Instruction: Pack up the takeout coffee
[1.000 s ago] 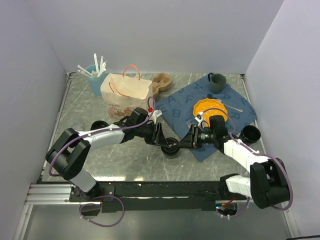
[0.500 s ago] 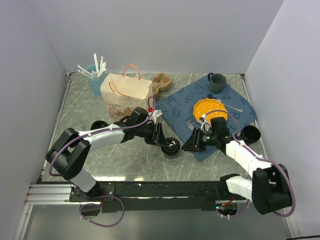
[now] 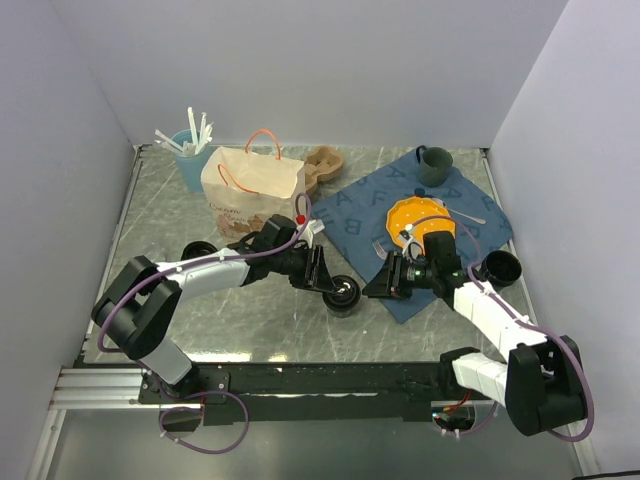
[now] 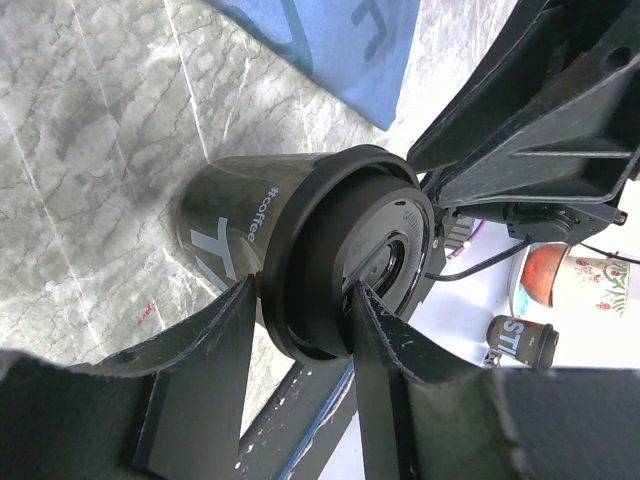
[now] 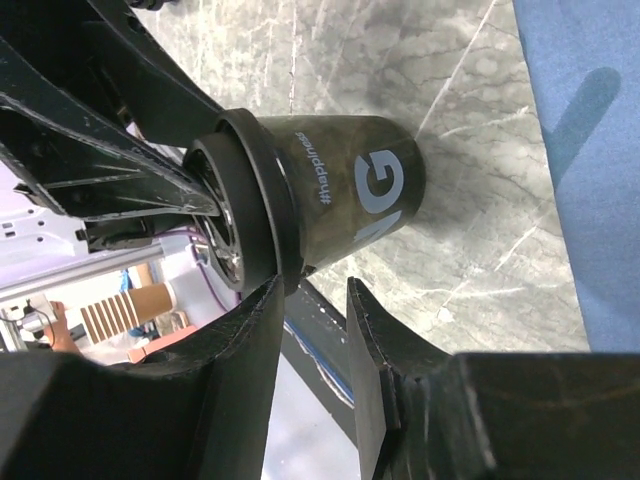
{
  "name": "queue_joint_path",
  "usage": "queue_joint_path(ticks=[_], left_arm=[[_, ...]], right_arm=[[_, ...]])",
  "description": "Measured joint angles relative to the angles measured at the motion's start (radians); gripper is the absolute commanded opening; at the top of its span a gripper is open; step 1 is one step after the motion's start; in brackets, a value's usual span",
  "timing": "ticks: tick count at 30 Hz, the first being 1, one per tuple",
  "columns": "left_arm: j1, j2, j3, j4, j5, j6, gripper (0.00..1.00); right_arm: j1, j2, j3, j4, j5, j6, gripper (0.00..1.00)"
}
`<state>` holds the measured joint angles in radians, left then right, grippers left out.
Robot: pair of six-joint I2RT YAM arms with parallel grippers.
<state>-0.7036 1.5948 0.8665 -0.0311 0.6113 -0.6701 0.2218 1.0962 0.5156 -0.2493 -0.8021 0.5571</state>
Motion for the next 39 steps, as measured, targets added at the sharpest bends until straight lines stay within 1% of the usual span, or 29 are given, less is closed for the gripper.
queue_joint_path(ticks=[4,9,20,27,32,39], left_arm=[[0.000,0.000,0.000,0.000,0.000,0.000,0.44],[0.000,0.000,0.000,-0.001,0.000,0.000,0.44],[0.000,0.000,0.002,-0.008,0.000,0.000,0.44],[0.000,0.006,0.003,-0.008,0.001,-0.003,0.44],[-0.002,0.012,0.007,-0.008,0.002,-0.003,0.43],[-0.003,0.013,0.009,-0.008,0.003,-0.003,0.43]], right_arm=[[0.000,0.010,0.008,0.013,-0.004,0.004,0.38],[0.000,0.064,0.008,0.050,-0.019,0.021,0.36],[-0.011,0.110,-0.017,0.184,-0.042,0.074,0.35],[-0.011,0.098,-0.017,0.180,-0.040,0.078,0.35],[-0.008,0.073,0.011,0.122,-0.039,0.069,0.35],[-0.008,0.069,0.022,0.103,-0.037,0.059,0.35]])
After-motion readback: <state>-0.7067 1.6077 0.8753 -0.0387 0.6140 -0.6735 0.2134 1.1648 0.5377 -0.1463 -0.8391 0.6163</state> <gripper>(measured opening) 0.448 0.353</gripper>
